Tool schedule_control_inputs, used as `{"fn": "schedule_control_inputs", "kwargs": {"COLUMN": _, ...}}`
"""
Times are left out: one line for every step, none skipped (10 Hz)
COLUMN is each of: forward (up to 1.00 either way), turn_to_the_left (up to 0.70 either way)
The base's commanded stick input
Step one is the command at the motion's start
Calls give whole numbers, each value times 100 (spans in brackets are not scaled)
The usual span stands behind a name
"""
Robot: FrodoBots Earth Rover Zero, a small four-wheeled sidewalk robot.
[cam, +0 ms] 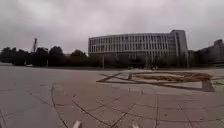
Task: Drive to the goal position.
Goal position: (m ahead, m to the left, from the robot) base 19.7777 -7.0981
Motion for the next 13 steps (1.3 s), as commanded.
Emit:
{"fn": "schedule_control_inputs", "kwargs": {"forward": 70, "turn_to_the_left": 6}}
{"fn": "schedule_control_inputs", "kwargs": {"forward": 70, "turn_to_the_left": 11}}
{"fn": "schedule_control_inputs", "kwargs": {"forward": 70, "turn_to_the_left": 0}}
{"fn": "schedule_control_inputs", "kwargs": {"forward": 70, "turn_to_the_left": 0}}
{"fn": "schedule_control_inputs", "kwargs": {"forward": 70, "turn_to_the_left": 3}}
{"fn": "schedule_control_inputs", "kwargs": {"forward": 70, "turn_to_the_left": 8}}
{"fn": "schedule_control_inputs", "kwargs": {"forward": 70, "turn_to_the_left": 11}}
{"fn": "schedule_control_inputs", "kwargs": {"forward": 70, "turn_to_the_left": 0}}
{"fn": "schedule_control_inputs", "kwargs": {"forward": 70, "turn_to_the_left": 0}}
{"fn": "schedule_control_inputs", "kwargs": {"forward": 70, "turn_to_the_left": 0}}
{"fn": "schedule_control_inputs", "kwargs": {"forward": 70, "turn_to_the_left": 0}}
{"fn": "schedule_control_inputs", "kwargs": {"forward": 70, "turn_to_the_left": 0}}
{"fn": "schedule_control_inputs", "kwargs": {"forward": 70, "turn_to_the_left": 0}}
